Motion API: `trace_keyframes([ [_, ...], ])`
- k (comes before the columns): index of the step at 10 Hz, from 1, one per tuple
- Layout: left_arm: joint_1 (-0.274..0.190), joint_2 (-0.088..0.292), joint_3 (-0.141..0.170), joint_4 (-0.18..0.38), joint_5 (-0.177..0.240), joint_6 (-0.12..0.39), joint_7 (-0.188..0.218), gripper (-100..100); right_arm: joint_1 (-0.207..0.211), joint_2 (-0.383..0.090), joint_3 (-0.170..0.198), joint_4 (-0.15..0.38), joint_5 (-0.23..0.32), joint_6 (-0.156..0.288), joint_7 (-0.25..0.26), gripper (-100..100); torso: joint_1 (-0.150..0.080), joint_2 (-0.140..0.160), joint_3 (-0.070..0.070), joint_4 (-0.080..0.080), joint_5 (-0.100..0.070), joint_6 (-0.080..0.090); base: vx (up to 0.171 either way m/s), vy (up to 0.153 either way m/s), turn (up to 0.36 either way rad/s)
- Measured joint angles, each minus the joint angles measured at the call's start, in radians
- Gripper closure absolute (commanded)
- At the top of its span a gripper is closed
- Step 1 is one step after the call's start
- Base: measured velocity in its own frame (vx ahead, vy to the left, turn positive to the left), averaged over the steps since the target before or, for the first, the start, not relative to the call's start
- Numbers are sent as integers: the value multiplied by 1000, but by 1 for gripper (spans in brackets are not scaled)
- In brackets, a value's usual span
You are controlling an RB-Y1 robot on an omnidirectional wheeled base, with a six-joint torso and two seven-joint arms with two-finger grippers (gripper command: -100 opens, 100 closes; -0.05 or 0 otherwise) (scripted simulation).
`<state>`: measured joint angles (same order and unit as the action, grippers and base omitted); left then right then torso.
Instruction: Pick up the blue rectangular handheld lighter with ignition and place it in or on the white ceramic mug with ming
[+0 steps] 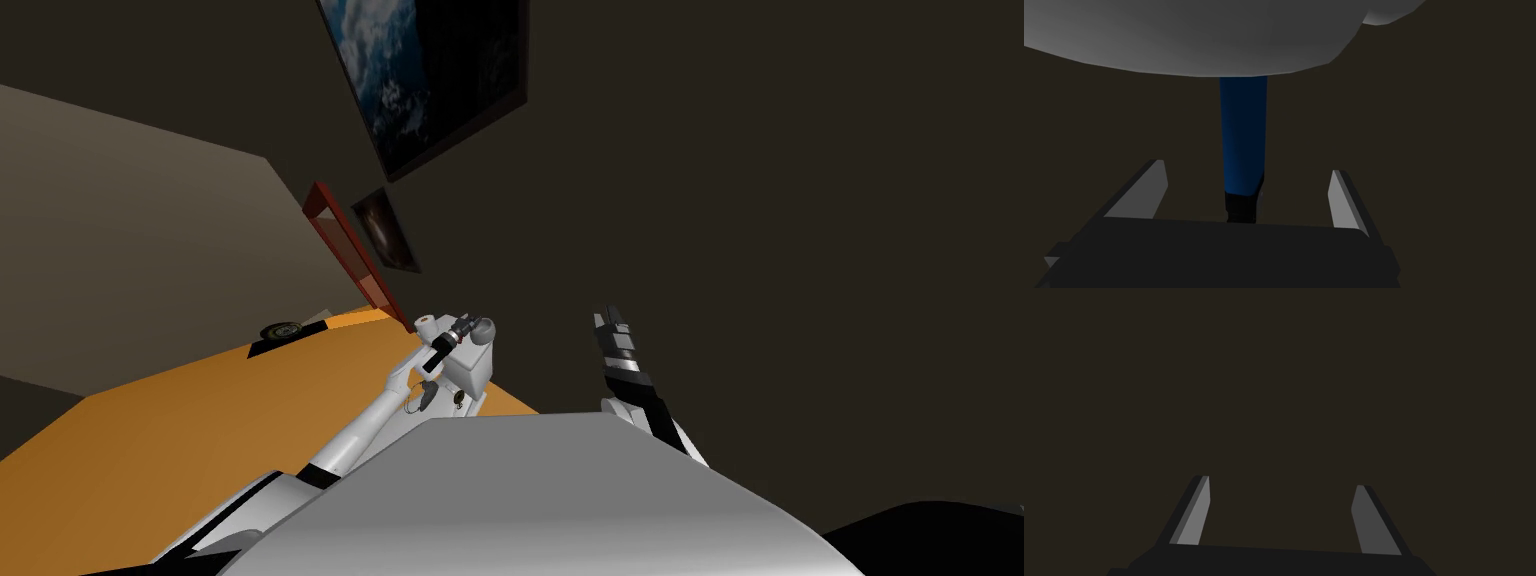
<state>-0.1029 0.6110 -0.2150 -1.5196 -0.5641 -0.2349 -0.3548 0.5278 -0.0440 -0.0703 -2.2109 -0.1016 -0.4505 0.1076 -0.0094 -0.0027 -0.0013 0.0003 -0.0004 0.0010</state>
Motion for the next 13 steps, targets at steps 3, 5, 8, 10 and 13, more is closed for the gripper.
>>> trace_keyframes([
  [3, -9, 18, -2, -3, 6, 7, 12, -100, 0, 0, 0, 0, 0, 0, 0, 0, 0, 1, 1, 0, 0, 0, -26, -7, -33],
  [5, -24, 59, -10, -19, 19, 33, 46, -100, 0, 0, 0, 0, 0, 0, 0, 0, -1, 3, 2, 1, 0, 0, -34, -13, -32],
  [8, -42, 112, -14, -34, 37, 57, 87, -100, 0, 0, 0, 0, 0, 0, 0, 0, 0, 2, 1, 1, 0, 0, -34, -7, -31],
  [10, -62, 141, -19, -34, 47, 72, 113, -100, 0, 0, 0, 0, 0, 0, 0, 0, -1, 2, 1, 0, 0, 0, -28, -13, -37],
  [13, -70, 166, -22, -40, 56, 82, 132, 0, 0, 0, 0, 0, 0, 0, 0, 0, 0, 0, 0, 0, 0, 0, -3, -2, -1],
])
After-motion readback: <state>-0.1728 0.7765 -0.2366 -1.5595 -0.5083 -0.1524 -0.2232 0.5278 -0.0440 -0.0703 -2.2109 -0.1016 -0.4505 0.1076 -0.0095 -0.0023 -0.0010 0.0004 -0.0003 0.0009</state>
